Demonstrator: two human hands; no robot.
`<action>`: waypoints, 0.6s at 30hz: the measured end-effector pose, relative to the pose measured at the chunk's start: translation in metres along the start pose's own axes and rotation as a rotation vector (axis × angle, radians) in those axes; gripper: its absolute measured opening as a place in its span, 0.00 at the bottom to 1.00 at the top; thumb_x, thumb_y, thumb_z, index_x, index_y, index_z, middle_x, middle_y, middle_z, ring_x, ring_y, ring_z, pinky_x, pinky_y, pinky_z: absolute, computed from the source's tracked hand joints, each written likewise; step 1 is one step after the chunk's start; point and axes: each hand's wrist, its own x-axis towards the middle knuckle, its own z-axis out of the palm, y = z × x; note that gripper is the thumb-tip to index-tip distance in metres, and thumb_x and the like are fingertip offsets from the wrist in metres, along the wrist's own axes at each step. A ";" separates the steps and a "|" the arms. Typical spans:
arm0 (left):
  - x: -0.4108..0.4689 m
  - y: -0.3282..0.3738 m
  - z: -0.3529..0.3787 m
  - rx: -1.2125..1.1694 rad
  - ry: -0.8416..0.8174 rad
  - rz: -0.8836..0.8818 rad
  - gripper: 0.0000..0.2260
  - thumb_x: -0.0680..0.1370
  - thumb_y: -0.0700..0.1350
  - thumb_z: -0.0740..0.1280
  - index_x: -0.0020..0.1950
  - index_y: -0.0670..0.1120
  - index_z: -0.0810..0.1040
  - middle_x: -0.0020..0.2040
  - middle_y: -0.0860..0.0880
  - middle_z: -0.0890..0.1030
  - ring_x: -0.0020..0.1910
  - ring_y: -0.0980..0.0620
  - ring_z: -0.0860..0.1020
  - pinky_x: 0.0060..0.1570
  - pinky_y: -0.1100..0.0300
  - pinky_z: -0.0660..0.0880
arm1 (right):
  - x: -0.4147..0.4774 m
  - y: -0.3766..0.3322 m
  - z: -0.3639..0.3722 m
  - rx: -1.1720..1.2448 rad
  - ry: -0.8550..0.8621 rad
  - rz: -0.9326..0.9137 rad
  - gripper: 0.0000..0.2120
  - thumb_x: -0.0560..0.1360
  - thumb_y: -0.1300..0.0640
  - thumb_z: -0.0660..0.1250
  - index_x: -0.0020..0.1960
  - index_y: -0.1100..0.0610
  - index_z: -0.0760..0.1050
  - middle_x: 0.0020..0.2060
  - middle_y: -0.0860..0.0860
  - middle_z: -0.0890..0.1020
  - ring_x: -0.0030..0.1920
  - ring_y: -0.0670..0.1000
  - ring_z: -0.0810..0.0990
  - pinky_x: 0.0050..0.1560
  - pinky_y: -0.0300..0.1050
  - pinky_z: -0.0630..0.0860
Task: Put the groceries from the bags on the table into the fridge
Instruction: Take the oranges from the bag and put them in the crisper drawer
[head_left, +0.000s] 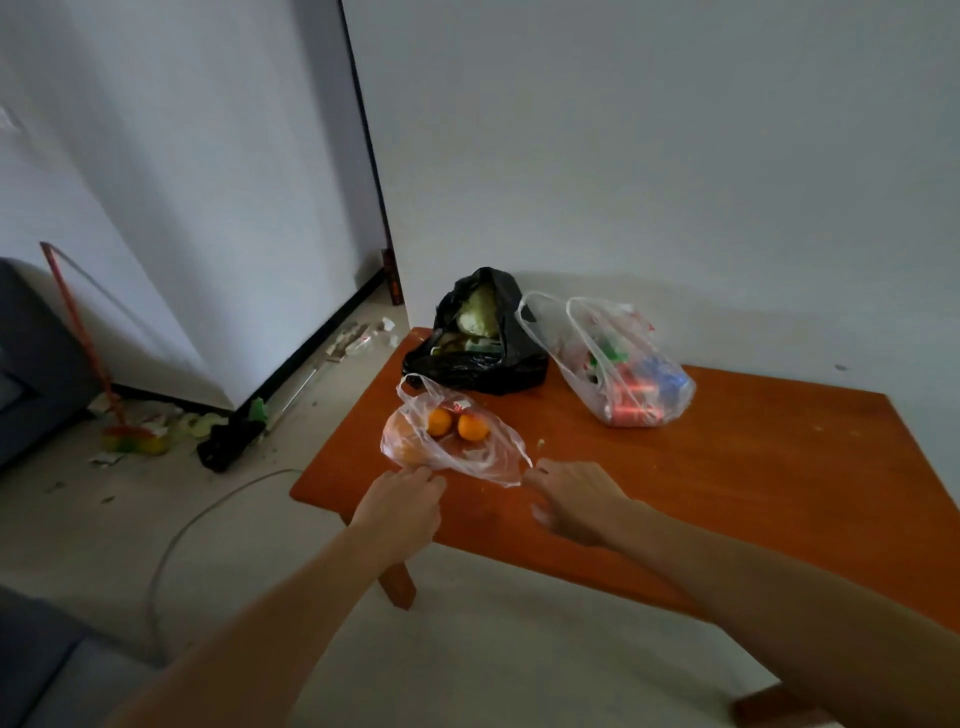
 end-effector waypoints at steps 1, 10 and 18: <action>0.010 -0.009 0.007 -0.020 -0.005 0.002 0.09 0.80 0.47 0.58 0.57 0.49 0.75 0.56 0.51 0.77 0.53 0.53 0.76 0.52 0.59 0.71 | 0.014 0.002 0.004 0.010 -0.011 0.001 0.19 0.79 0.51 0.60 0.69 0.54 0.67 0.59 0.54 0.76 0.50 0.54 0.79 0.40 0.45 0.70; 0.137 -0.087 0.057 -0.032 -0.127 0.065 0.12 0.81 0.46 0.59 0.63 0.47 0.73 0.61 0.48 0.77 0.59 0.50 0.76 0.58 0.56 0.72 | 0.160 0.040 0.060 0.126 -0.098 0.015 0.15 0.79 0.53 0.62 0.65 0.53 0.70 0.60 0.51 0.75 0.43 0.47 0.73 0.41 0.41 0.70; 0.234 -0.125 0.104 0.004 -0.320 0.230 0.11 0.76 0.39 0.65 0.58 0.45 0.76 0.58 0.47 0.76 0.56 0.49 0.73 0.56 0.55 0.74 | 0.244 0.053 0.102 0.135 -0.327 -0.038 0.18 0.79 0.52 0.62 0.66 0.58 0.69 0.61 0.55 0.73 0.59 0.55 0.74 0.56 0.49 0.75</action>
